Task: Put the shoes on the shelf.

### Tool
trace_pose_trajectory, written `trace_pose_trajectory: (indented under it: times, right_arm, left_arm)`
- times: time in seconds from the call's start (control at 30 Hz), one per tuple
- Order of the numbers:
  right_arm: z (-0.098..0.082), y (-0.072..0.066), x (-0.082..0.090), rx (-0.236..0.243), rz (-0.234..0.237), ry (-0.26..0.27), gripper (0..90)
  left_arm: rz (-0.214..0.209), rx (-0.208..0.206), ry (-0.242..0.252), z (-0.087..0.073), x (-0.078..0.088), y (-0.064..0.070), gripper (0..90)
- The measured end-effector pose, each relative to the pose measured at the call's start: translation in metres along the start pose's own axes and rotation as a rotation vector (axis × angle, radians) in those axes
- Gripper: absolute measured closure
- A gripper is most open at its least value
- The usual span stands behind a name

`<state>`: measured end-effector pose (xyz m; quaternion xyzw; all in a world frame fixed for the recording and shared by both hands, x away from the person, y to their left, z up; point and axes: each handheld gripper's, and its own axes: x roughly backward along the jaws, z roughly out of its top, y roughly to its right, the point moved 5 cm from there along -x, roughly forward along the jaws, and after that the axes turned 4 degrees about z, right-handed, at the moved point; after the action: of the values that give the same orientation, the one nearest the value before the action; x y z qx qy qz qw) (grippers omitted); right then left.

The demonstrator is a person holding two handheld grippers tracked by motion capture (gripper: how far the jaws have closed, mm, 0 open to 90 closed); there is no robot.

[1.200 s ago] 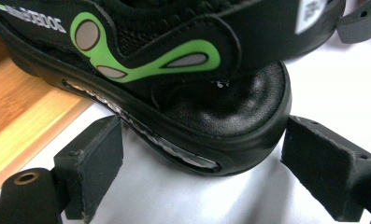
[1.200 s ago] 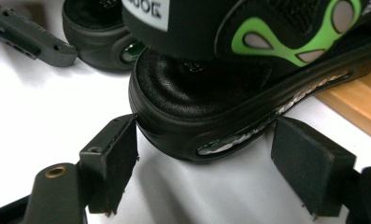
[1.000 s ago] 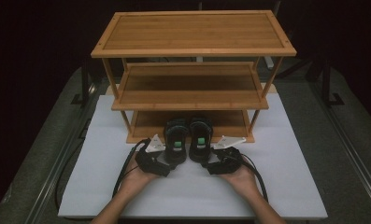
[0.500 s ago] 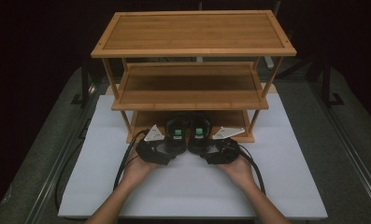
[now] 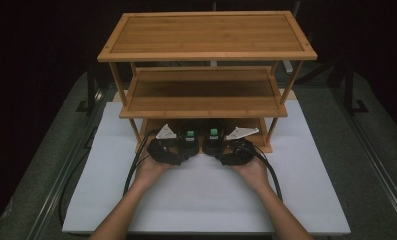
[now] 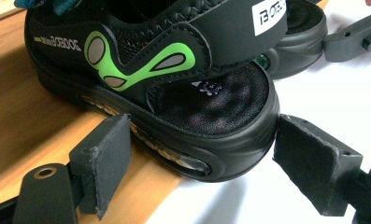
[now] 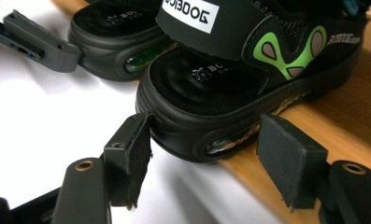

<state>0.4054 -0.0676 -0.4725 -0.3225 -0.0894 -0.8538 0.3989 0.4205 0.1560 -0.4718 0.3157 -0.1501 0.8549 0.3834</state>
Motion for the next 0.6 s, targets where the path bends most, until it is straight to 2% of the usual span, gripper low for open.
trace_pose_trajectory:
  times: [0.03,0.1,0.13,0.3,0.47,0.6]
  right_arm:
    - [0.001,0.002,-0.001,-0.009,0.004,-0.002,35.1]
    - [0.002,0.005,-0.003,-0.004,-0.004,-0.006,35.1]
    - [0.003,0.006,-0.004,-0.005,-0.005,-0.008,35.2]
    - [0.006,0.010,-0.007,-0.002,-0.012,-0.014,35.1]
    - [0.007,0.017,-0.012,0.003,-0.048,-0.012,35.4]
    - [0.007,0.022,-0.015,0.004,-0.072,-0.023,35.7]
  left_arm:
    - [0.004,-0.004,-0.002,0.001,-0.001,-0.002,19.1]
    - [0.005,0.022,-0.002,0.002,-0.004,-0.004,19.1]
    - [0.017,0.005,-0.008,0.002,-0.004,-0.008,19.1]
    - [0.048,0.006,-0.022,0.005,-0.008,-0.017,19.2]
    - [0.041,0.036,-0.023,0.003,-0.012,-0.023,19.9]
    - [0.043,0.035,-0.025,0.003,-0.012,-0.023,19.8]
